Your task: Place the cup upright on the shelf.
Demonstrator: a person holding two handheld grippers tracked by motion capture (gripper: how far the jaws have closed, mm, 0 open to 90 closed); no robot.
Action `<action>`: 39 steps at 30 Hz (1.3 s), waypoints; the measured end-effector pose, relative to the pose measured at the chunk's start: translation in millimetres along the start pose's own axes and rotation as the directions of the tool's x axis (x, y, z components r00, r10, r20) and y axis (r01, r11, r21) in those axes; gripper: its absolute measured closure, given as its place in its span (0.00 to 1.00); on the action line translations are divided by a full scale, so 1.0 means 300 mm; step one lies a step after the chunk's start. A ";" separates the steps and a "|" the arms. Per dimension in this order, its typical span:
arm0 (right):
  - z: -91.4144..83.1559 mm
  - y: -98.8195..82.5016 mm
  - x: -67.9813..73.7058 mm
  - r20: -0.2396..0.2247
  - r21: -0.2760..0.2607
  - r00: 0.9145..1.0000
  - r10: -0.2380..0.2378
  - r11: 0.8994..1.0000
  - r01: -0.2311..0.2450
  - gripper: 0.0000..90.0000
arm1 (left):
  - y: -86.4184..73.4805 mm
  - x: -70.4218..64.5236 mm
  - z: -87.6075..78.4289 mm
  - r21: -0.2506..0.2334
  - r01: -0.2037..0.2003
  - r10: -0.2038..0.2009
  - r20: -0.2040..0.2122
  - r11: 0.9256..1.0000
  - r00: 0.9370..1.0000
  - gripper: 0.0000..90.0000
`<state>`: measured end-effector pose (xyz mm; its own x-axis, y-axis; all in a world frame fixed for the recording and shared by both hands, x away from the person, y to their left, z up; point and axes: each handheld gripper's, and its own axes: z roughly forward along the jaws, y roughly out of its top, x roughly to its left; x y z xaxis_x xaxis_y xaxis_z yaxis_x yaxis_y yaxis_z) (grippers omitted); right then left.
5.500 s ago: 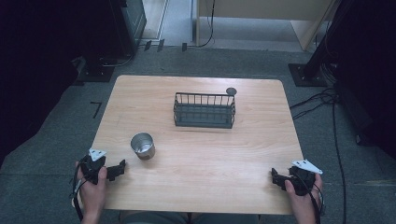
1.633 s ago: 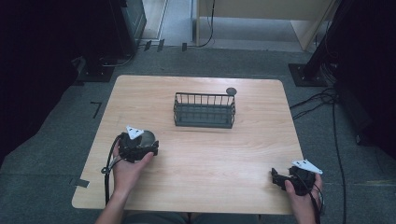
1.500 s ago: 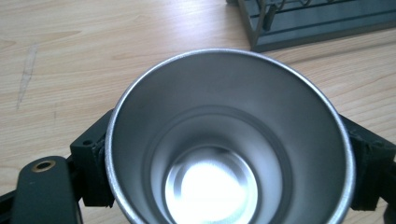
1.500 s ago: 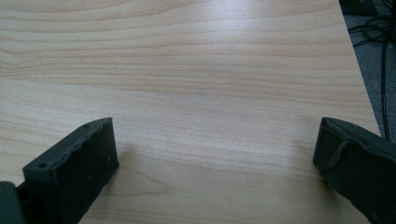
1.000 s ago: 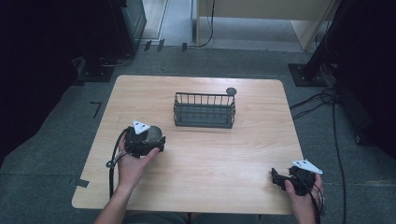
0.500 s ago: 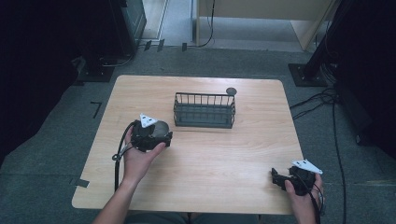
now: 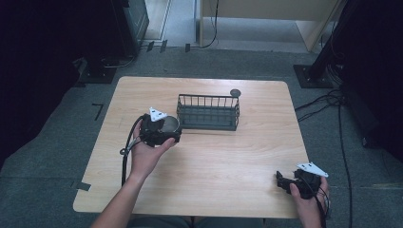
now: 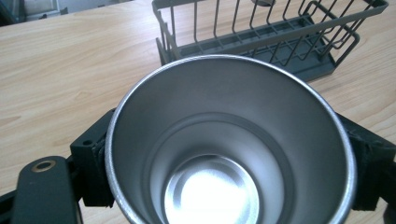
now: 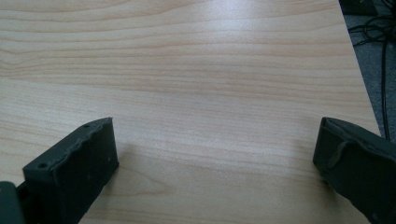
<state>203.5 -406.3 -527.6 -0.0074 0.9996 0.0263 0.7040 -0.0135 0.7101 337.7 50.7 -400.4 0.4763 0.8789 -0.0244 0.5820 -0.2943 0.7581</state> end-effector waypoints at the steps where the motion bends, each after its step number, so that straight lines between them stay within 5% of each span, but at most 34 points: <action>1: 0.000 0.000 0.000 0.000 0.000 1.000 0.001 1.000 -0.001 0.00 | 0.005 -0.002 0.002 -0.001 0.000 0.000 0.001 1.000 1.000 0.16; 39: 0.000 0.000 0.000 0.000 -0.001 1.000 0.001 1.000 -0.001 0.00 | 0.201 -0.023 0.102 -0.035 -0.016 0.017 0.028 0.999 0.999 0.16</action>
<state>203.5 -406.2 -527.6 -0.0069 0.9996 0.0272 0.7036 -0.0145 0.7105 389.7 15.5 -374.4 0.5046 0.8628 -0.0302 0.5507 -0.2948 0.7809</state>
